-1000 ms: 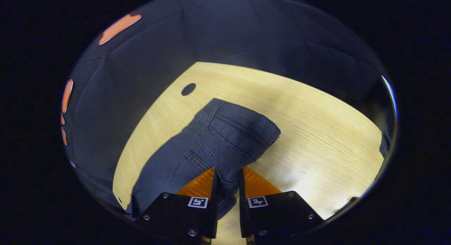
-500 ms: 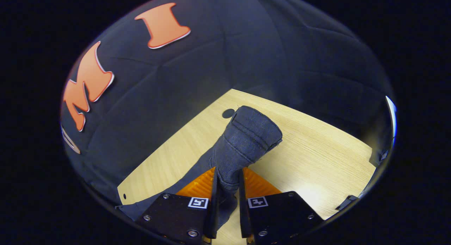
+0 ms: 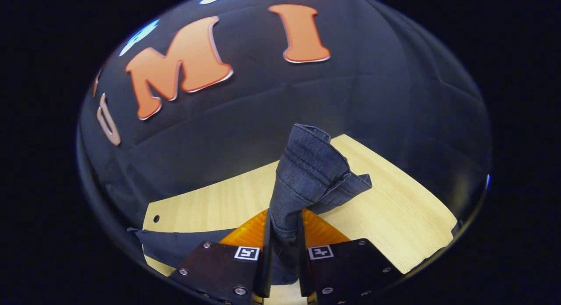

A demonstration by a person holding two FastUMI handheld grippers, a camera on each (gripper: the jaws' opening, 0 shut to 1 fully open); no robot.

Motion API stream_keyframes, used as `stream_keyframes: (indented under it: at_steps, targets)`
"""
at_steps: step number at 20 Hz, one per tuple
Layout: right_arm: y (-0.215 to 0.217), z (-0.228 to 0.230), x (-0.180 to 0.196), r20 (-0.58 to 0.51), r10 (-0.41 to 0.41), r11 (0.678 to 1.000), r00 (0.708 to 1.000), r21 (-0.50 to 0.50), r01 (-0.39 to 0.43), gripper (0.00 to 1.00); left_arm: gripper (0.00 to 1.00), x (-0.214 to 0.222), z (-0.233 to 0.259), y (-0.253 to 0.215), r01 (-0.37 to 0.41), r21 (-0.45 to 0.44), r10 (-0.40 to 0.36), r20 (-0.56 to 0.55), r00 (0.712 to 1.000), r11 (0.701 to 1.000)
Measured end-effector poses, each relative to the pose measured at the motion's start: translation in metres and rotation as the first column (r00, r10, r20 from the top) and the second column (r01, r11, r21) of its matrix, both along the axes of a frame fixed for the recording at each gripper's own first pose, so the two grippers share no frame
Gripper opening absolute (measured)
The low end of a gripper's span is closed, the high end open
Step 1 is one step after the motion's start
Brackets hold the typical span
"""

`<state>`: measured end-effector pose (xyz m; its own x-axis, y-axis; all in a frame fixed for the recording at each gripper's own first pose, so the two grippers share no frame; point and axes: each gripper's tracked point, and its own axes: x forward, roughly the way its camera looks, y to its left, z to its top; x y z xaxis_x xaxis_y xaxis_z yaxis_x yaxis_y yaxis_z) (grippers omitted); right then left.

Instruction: Grasp the waist and the cuffs of the jeans and fold them to make the two legs overlap; first hold the waist and fold one-third of the jeans toward the cuffs, then hold the cuffs and fold the remaining one-third in the same direction to finish folding.

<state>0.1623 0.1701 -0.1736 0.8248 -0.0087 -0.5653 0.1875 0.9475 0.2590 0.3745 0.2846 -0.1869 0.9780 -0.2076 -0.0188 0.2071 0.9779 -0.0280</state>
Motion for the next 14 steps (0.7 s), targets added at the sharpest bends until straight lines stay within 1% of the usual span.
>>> stream_keyframes:
  at_steps: [3,5,8,12,14]
  targets:
    - [0.048,0.003,0.005,0.006,0.101,0.994,0.995,-0.041,-0.101,0.26,1.0,-0.002,-0.004,0.007,-0.027,-0.006,0.026,-0.019,0.999,1.0]
    - [0.081,0.001,0.005,0.0,0.161,0.986,0.987,-0.046,-0.161,0.26,1.0,-0.003,-0.006,0.012,-0.045,-0.007,0.045,-0.031,0.999,0.999]
    - [0.122,-0.006,0.003,-0.017,0.224,0.973,0.974,-0.054,-0.224,0.26,0.99,-0.004,-0.01,0.02,-0.075,-0.001,0.075,-0.043,0.996,0.997]
    - [0.172,-0.019,0.0,-0.05,0.308,0.948,0.95,-0.06,-0.311,0.26,1.0,-0.005,-0.015,0.031,-0.115,0.01,0.115,-0.063,0.991,0.993]
    - [0.198,-0.032,-0.003,-0.076,0.353,0.933,0.932,-0.04,-0.357,0.26,0.99,-0.007,-0.019,0.034,-0.133,0.009,0.133,-0.083,0.988,0.991]
